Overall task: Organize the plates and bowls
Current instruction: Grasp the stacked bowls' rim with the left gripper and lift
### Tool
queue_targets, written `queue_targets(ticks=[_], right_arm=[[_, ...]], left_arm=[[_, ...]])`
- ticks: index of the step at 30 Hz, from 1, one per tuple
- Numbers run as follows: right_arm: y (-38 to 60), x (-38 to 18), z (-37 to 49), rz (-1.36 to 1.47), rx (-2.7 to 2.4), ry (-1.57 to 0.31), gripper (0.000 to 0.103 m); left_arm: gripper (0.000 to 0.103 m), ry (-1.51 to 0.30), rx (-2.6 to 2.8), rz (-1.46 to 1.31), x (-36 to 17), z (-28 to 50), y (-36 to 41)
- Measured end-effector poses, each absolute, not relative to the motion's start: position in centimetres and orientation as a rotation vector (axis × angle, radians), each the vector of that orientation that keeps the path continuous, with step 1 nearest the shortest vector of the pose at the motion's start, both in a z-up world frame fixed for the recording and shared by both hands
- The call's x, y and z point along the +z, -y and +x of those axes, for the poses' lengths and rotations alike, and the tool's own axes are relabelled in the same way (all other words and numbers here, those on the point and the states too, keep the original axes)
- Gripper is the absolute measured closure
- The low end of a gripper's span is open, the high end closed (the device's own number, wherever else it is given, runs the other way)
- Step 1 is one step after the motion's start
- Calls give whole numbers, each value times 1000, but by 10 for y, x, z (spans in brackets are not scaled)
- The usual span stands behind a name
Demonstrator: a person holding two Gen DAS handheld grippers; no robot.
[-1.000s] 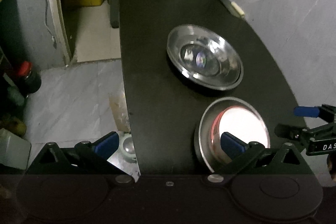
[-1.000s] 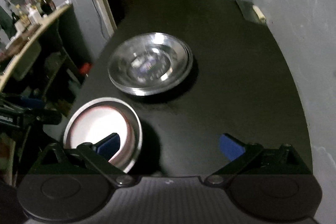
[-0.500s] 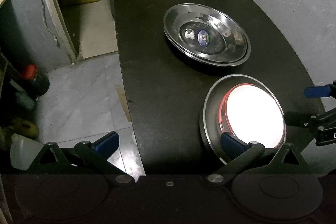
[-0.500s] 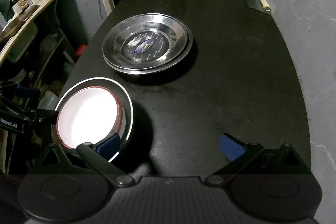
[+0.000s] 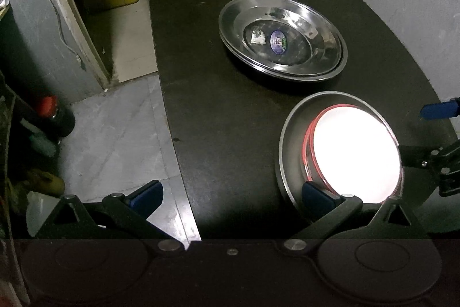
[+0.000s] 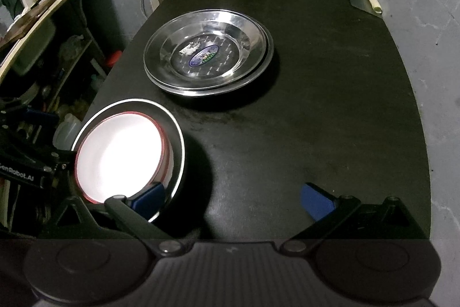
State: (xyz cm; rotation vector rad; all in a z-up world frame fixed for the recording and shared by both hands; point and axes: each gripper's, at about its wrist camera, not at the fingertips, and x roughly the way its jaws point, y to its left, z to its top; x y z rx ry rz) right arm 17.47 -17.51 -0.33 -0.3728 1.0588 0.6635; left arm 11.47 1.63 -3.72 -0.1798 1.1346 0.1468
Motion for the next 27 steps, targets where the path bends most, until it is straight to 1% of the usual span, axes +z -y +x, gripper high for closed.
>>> queue_targets(ticks=[20,22,24,27], right_arm=[[174,-8,179,-372,669,-1078,0],[174,-8,179,-370,669,-1079,0],[174,-8,179,-370,672,-1078,1],[174,-8,178,-374,677,-1082,2]], left_arm=[[1,-1145,174,-127,-41,119,-11],[3,-1141,173,-126,-40,118,-10],[9,-1134,161,-131,-39,117,-10],[14,-1128,151,-137,-37,117,-10]])
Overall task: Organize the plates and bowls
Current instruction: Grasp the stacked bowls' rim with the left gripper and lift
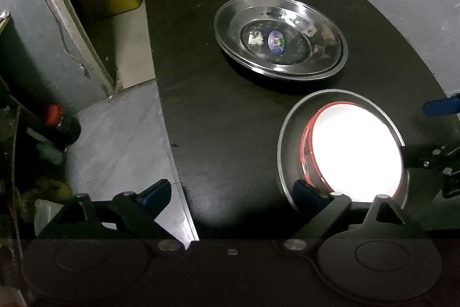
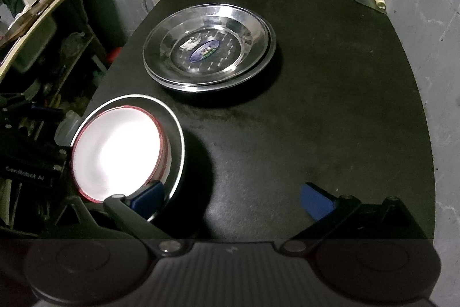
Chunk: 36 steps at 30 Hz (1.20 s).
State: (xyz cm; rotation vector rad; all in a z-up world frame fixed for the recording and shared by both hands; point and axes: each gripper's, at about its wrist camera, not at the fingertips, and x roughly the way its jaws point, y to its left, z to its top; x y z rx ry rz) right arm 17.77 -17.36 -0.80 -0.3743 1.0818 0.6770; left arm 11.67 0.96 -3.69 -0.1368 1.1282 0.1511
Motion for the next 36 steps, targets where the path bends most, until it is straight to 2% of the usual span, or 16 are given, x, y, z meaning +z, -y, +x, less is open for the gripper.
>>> queue_targets(ticks=[4,9,13,16,18,20,26,29,31,33,36], right_arm=[[175,-8,178,-361,698,-1101,7],[176,-5,175,-347,746,-1100,20],[178,-5,175,-325,766,-1114,22],[180,-4,175,-304,795,-1120,32],[179,-3,173,-298,823,-1118,46],[178,-2,171,-292,853,-1116,55],[180,-4,174,-249,865,-1145,55],[179,-6,176,-237,859,-1162,54],[177,-8,176,-234,863,-1180,59],[174,-10,176,-222,885,-1199,70],[167,-11,173,-244,908,-1205,74]], left_arm=[[22,-1123,133,-162,-36,117,-10],[38,-1118,101,-202,-36,117,-9],[45,-1116,83,-220,-35,117,-9],[54,-1114,69,-222,-34,118,-7],[60,-1112,61,-226,-33,118,-6],[63,-1108,55,-233,-33,118,-5],[68,-1098,44,-264,-35,118,-8],[77,-1096,31,-266,-33,118,-6],[83,-1094,23,-261,-33,119,-3],[87,-1095,16,-259,-33,120,-1],[87,-1096,15,-259,-32,120,0]])
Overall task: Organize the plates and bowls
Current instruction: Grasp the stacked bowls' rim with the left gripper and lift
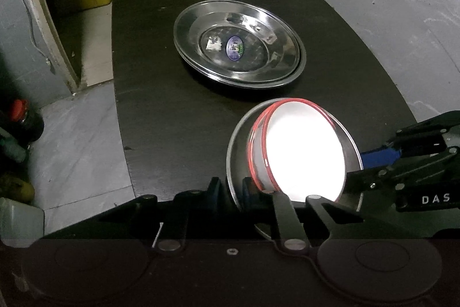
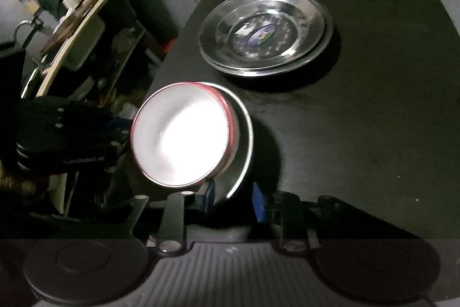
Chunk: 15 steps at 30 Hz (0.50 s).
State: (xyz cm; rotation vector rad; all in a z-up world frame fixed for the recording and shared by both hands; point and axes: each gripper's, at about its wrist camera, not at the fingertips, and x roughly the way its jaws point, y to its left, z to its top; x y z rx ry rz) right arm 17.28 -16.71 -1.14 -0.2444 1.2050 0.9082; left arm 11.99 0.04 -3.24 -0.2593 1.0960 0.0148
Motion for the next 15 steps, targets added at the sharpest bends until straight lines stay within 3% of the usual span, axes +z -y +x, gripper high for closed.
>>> queue_targets(ticks=[15], right_arm=[[163,-13,168,-264,915,-1193,74]], left_arm=[[91,-1094,9,-279,-34,120,0]])
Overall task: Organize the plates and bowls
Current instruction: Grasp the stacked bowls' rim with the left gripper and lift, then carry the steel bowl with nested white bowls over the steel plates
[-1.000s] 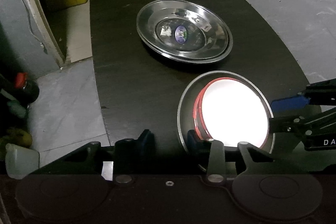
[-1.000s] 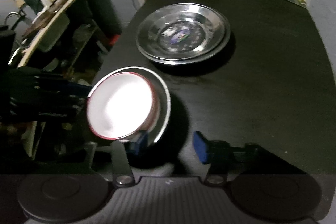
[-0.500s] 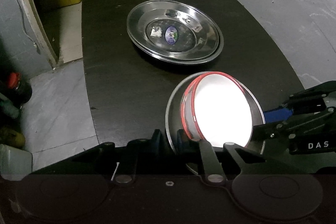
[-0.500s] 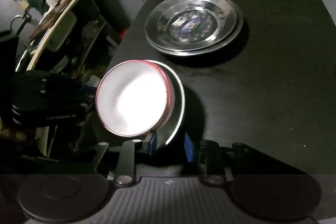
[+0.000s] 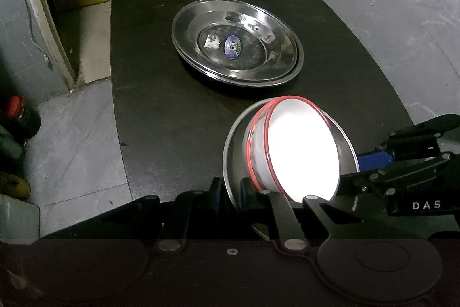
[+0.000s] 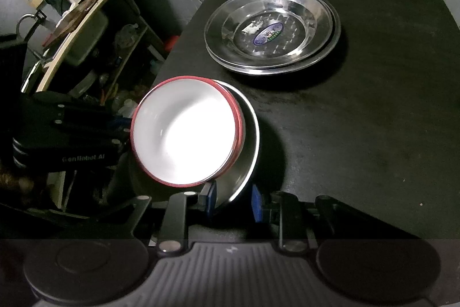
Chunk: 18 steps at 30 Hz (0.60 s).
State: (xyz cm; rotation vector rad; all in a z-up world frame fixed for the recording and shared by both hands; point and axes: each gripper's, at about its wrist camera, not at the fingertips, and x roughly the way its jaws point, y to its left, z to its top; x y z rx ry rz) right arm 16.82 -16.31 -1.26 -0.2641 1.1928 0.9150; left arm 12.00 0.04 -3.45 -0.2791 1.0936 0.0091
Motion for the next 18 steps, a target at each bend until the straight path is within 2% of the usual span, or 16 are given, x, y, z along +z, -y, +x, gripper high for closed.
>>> queue_targets(ticks=[18], right_arm=[[170,-6,165,-250,925,-1167,75]], left_arm=[[91,-1089,7,-279,-30,119,0]])
